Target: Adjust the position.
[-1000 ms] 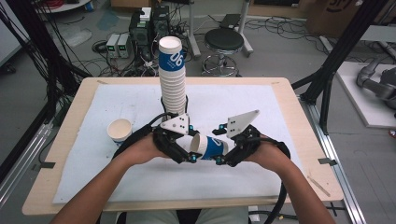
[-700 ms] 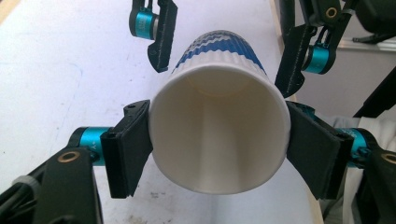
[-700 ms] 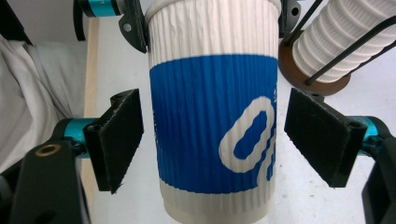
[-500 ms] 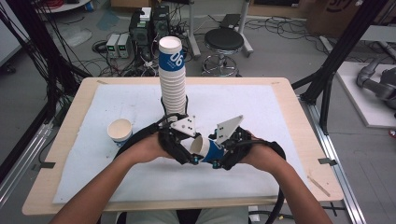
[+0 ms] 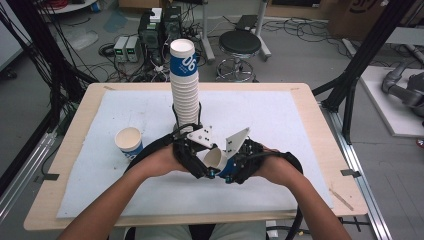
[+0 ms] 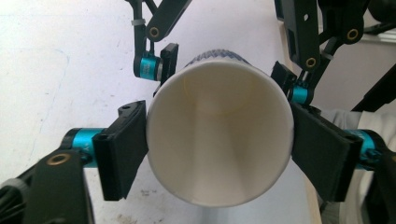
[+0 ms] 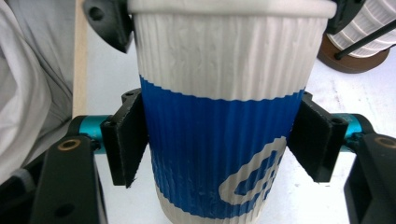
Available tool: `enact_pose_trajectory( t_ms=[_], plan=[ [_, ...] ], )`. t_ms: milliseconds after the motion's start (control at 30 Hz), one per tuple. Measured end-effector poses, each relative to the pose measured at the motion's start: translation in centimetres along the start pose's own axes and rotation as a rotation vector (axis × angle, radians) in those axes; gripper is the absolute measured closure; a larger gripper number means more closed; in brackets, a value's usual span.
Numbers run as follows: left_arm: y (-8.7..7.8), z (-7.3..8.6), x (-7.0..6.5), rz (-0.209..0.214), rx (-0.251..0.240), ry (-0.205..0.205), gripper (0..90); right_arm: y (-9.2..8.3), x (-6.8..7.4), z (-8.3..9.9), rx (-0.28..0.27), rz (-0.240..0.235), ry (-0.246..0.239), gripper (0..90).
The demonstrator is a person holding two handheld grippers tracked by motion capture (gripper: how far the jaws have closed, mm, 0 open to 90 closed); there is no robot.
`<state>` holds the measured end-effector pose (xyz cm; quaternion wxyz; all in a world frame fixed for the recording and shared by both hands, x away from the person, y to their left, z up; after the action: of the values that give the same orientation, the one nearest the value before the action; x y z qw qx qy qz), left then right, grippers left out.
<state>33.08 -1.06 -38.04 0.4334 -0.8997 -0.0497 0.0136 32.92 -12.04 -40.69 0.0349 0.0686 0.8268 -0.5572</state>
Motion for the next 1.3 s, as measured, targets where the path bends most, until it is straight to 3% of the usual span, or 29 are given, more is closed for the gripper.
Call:
enact_pose_trajectory(
  t_ms=[300,500,633,933,1300],
  plan=[
    [-1.7,0.4,0.4,-0.027,-0.172,-0.068,18.4,-0.6,-0.5,1.3,-0.142,-0.043,0.088,27.5],
    [-3.2,2.0,1.3,-0.083,-0.317,-0.165,18.3,-1.3,-1.2,2.7,-0.269,-0.050,0.181,27.5],
    [-3.9,3.2,1.6,-0.114,-0.385,-0.201,18.0,-1.9,-1.7,3.7,-0.345,-0.039,0.243,27.5],
    [-4.5,5.4,2.3,-0.191,-0.494,-0.269,18.0,-2.7,-2.5,5.2,-0.473,0.027,0.333,27.1],
    [-4.0,7.2,2.5,-0.210,-0.527,-0.316,18.0,-3.2,-2.7,6.9,-0.588,0.144,0.390,27.1]
  ],
)
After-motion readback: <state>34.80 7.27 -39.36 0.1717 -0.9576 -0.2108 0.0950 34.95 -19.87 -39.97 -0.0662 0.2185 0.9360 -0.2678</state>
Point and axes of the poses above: each handheld gripper's, and its own axes: y roughly forward along the jaws, z roughly out of its underside, x roughly to its left, the point moved 7 cm from there along y, roughly forward along the jaws, and after that the axes turned 10 degrees about x, right-handed, at the moved point
